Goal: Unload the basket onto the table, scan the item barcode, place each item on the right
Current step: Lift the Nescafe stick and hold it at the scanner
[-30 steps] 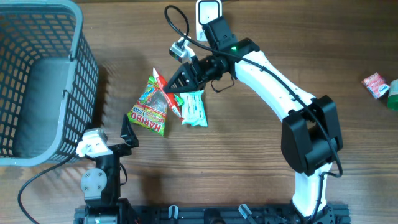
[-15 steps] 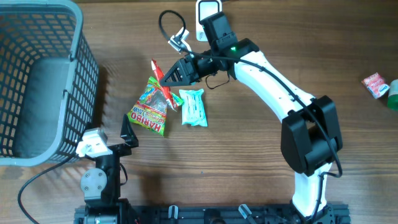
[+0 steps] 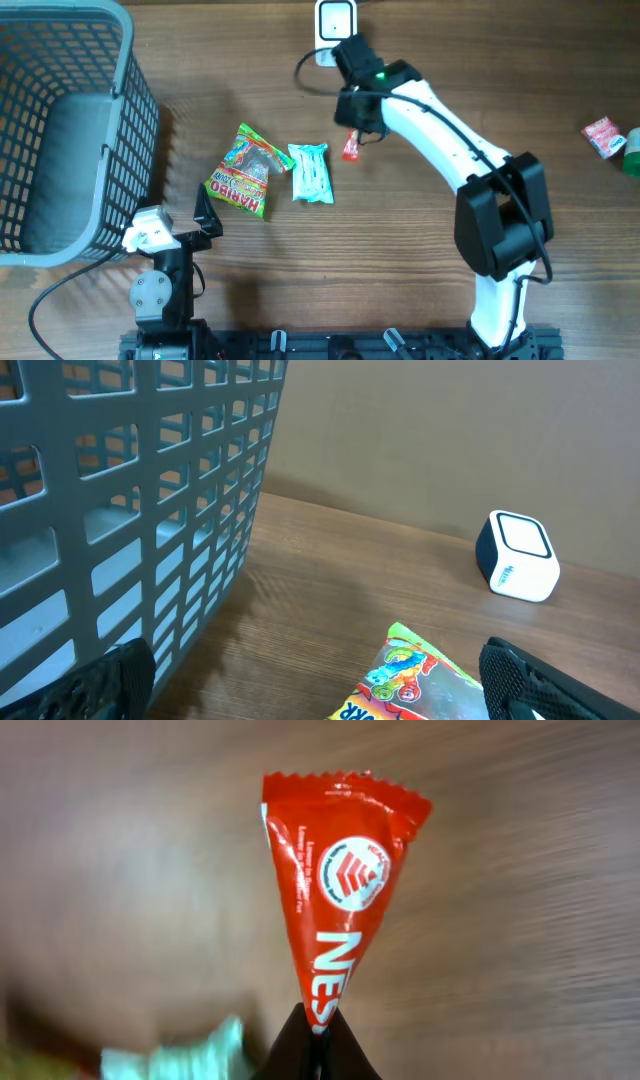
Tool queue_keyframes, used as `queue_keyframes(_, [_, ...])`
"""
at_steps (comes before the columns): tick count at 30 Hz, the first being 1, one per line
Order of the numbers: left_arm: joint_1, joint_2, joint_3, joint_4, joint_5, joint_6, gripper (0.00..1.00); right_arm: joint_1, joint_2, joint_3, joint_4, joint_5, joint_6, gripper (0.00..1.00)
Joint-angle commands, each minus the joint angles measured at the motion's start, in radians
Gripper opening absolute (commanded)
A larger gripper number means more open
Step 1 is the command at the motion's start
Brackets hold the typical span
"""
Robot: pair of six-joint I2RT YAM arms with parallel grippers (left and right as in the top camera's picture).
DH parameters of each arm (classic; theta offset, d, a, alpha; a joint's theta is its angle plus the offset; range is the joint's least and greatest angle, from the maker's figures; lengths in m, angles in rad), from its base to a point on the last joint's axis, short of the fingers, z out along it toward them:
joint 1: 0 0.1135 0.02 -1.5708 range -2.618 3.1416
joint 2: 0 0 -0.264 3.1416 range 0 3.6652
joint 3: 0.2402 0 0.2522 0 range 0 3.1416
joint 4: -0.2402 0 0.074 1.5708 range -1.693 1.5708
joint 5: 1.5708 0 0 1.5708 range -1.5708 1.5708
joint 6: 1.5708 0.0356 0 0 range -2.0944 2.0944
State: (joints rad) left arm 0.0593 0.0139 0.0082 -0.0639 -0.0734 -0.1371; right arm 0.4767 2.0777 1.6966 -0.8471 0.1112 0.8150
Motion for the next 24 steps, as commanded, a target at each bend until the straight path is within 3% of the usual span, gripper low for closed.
queue_keyframes(1, [0.002,-0.008,-0.003,-0.001,-0.010,-0.002,1.00,-0.032,0.000,0.010,0.164,0.058,0.302,0.05])
queue_keyframes(4, [0.002,-0.008,-0.003,-0.001,-0.010,-0.002,1.00,-0.035,0.005,0.010,0.370,0.084,0.290,0.05])
queue_keyframes(10, [0.002,-0.008,-0.003,-0.001,-0.010,-0.002,1.00,-0.050,0.082,0.040,0.609,0.181,0.284,0.05])
queue_keyframes(18, [0.002,-0.008,-0.003,-0.001,-0.009,-0.002,1.00,-0.072,0.397,0.451,0.566,0.200,0.367,0.05])
queue_keyframes(24, [0.002,-0.008,-0.003,-0.001,-0.010,-0.002,1.00,-0.089,0.427,0.540,0.565,0.267,0.389,0.05])
